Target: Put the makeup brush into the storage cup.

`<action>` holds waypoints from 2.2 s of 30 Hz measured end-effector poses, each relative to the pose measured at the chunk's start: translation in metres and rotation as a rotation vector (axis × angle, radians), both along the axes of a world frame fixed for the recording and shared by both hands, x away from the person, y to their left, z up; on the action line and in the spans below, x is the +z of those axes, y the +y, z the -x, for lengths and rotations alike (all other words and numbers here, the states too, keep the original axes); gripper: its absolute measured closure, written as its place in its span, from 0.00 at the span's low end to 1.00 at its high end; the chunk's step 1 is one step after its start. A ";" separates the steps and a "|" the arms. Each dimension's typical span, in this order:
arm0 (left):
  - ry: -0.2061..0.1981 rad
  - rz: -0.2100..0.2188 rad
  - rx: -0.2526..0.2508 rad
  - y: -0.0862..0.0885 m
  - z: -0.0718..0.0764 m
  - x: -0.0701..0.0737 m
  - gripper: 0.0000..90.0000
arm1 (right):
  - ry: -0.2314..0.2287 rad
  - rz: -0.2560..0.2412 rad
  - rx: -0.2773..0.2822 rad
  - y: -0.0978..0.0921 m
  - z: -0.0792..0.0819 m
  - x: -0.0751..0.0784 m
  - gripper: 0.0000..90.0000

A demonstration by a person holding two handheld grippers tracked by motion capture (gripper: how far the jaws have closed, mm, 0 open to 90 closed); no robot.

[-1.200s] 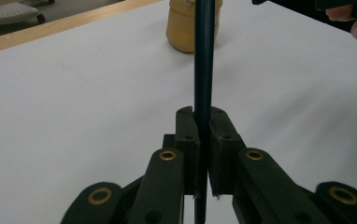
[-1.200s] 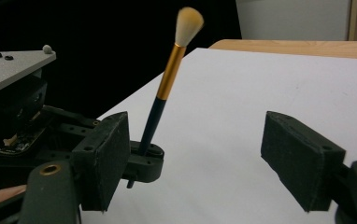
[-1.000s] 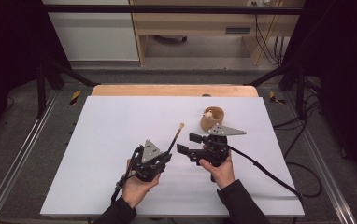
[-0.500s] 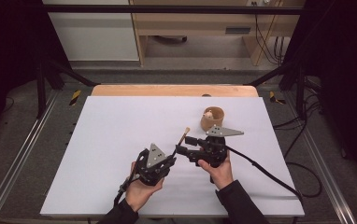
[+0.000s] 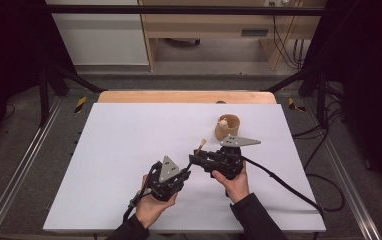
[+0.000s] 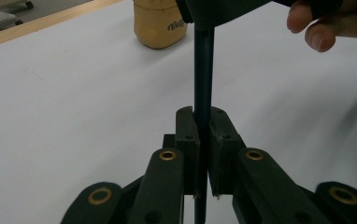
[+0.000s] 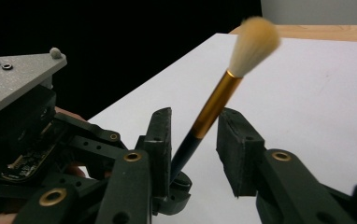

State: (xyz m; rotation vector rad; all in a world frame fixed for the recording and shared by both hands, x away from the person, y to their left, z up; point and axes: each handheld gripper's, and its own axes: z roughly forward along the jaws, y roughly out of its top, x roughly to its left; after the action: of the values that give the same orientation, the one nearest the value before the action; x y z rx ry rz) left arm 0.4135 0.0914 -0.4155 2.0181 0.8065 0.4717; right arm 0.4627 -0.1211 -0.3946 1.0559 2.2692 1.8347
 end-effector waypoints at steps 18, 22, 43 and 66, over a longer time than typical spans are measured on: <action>0.000 -0.008 -0.015 -0.003 0.001 -0.002 0.93 | 0.031 -0.035 0.069 -0.001 0.002 0.002 0.92; 0.000 -0.009 -0.017 -0.003 0.001 -0.002 0.93 | 0.028 -0.034 0.073 -0.001 0.002 0.002 0.93; -0.021 0.041 0.001 0.021 -0.006 0.006 0.58 | -0.082 0.078 -0.035 -0.015 0.005 0.010 0.93; -0.046 0.093 0.038 0.069 -0.019 0.014 0.26 | -0.133 0.128 -0.108 -0.033 0.007 0.019 0.93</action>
State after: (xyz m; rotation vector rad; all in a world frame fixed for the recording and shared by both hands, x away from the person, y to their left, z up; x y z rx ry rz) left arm 0.4327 0.1602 -0.4019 1.9027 0.8257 0.4914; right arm 0.4557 -0.1538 -0.3758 0.9849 2.1756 1.6433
